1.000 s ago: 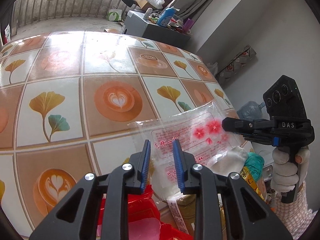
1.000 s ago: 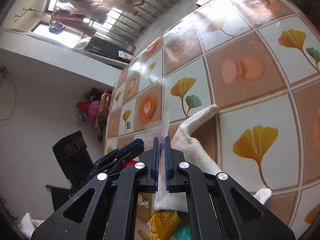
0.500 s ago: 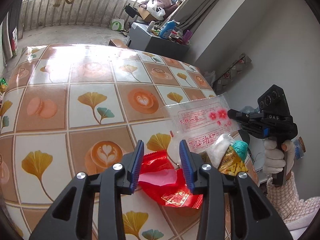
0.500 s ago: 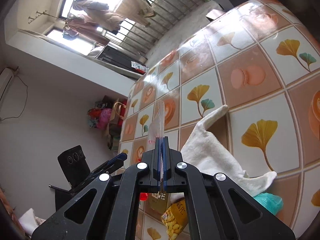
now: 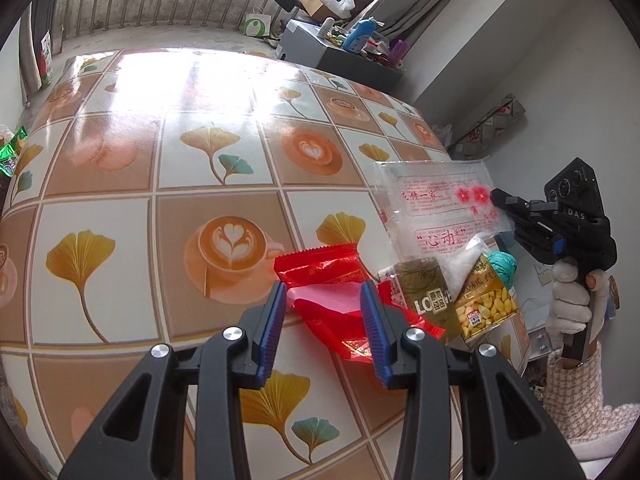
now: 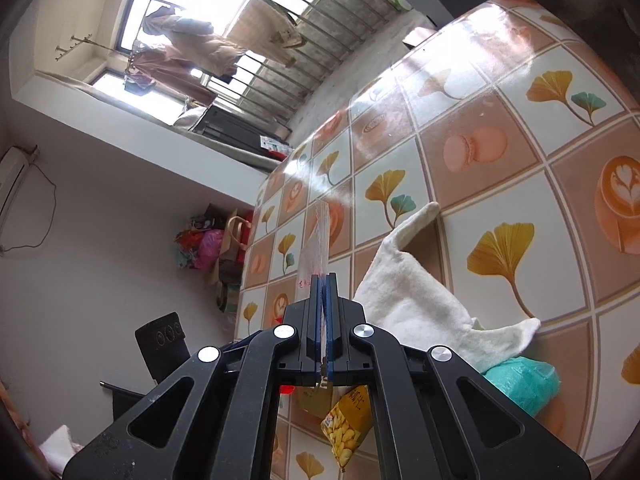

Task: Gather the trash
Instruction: 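Grasp the red wrapper with the left tool while the right tool grasps the clear plastic bag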

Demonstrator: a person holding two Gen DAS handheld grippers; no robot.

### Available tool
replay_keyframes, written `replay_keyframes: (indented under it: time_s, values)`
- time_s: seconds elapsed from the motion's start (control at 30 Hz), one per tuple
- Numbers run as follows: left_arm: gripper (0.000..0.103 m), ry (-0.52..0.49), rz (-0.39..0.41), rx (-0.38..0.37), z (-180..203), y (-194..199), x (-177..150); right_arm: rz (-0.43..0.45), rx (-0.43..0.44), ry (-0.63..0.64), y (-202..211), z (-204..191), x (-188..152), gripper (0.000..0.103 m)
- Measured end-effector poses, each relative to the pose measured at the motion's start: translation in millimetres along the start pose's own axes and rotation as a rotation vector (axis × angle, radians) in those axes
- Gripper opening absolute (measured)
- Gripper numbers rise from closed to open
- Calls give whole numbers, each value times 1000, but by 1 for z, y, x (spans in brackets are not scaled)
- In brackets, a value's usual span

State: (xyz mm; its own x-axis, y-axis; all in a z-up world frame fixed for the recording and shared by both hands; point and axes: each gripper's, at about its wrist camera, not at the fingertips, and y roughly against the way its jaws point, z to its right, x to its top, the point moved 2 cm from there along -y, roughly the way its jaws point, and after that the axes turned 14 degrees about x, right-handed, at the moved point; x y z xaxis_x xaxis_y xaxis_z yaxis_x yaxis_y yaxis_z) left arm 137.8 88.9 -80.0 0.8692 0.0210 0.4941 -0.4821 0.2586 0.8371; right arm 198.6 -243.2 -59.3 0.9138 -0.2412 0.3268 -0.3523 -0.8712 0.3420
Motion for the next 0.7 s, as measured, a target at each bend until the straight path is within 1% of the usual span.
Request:
replay_keyframes:
  time_s: [0.13,0.2,0.3,0.33,0.43,0.47,0.57,0.7]
  values:
    - [37,-19,-2,41,3,-12,-1,2,3,-4,-1,1,0,0]
    - [37,-34,-12,75,4,-18,-2,4,2,-5,0,1,0,0]
    - [37,-66,9,105,8,-18,-4,8,3,-9,1,3,0,0]
    - [35,-76,15,116,10,-18,-5,9,4,-10,1,4,0,0]
    - [21,-107,26,142,13,-18,-8,15,8,-11,3,4,-1,0]
    - [15,-109,27,139,13,-18,-9,18,10,-11,3,4,-1,0]
    - [7,-101,53,136,12,-13,-9,25,24,-13,6,3,-1,0]
    - [4,-88,108,126,9,6,0,42,38,-8,10,1,2,0]
